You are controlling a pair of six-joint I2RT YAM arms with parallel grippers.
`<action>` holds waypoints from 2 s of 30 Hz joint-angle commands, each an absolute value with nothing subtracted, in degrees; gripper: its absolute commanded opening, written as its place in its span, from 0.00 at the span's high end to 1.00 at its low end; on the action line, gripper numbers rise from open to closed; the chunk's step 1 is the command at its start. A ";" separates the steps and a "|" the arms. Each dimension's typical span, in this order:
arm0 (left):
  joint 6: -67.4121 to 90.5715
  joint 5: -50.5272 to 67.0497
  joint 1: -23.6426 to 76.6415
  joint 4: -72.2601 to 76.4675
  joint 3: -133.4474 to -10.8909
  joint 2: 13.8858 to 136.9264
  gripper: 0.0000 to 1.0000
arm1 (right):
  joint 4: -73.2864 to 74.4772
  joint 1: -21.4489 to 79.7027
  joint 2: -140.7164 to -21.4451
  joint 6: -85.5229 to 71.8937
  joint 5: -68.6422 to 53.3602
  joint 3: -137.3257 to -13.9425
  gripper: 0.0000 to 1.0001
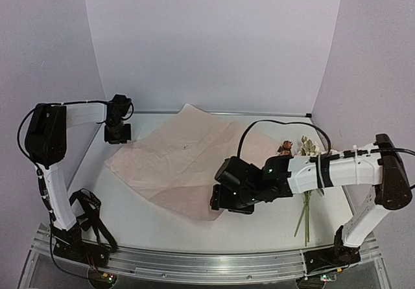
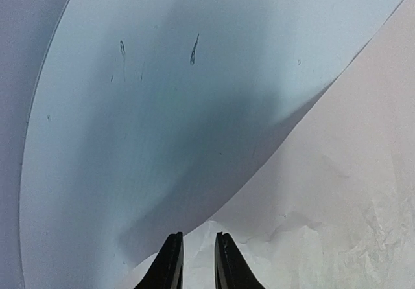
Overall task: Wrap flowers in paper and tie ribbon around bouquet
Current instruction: Unfold the folded wrapping paper at the center of the board, then adjust the flattened wrapping paper at the center of the board.
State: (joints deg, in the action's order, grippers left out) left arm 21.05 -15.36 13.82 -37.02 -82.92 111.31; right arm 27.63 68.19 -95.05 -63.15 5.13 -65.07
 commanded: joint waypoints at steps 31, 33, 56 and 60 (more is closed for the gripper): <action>29.55 3.32 54.96 -28.99 -89.41 113.34 0.36 | 46.11 36.71 -62.84 -37.91 15.04 -42.57 0.02; 27.88 3.29 56.91 -29.56 -91.10 115.26 0.36 | 46.06 34.62 -62.45 -35.86 15.30 -42.56 0.02; 21.85 6.93 62.75 -24.14 -75.28 116.20 0.37 | 36.64 15.13 -73.57 -31.72 -5.76 -39.46 0.02; 22.11 6.98 62.85 -23.69 -70.03 113.58 0.38 | 36.38 14.39 -74.93 -31.47 -6.25 -39.24 0.02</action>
State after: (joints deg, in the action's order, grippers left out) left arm 22.24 6.11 62.59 -22.10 -75.83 116.21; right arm 38.14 15.27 -73.57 -32.47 -5.01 -39.50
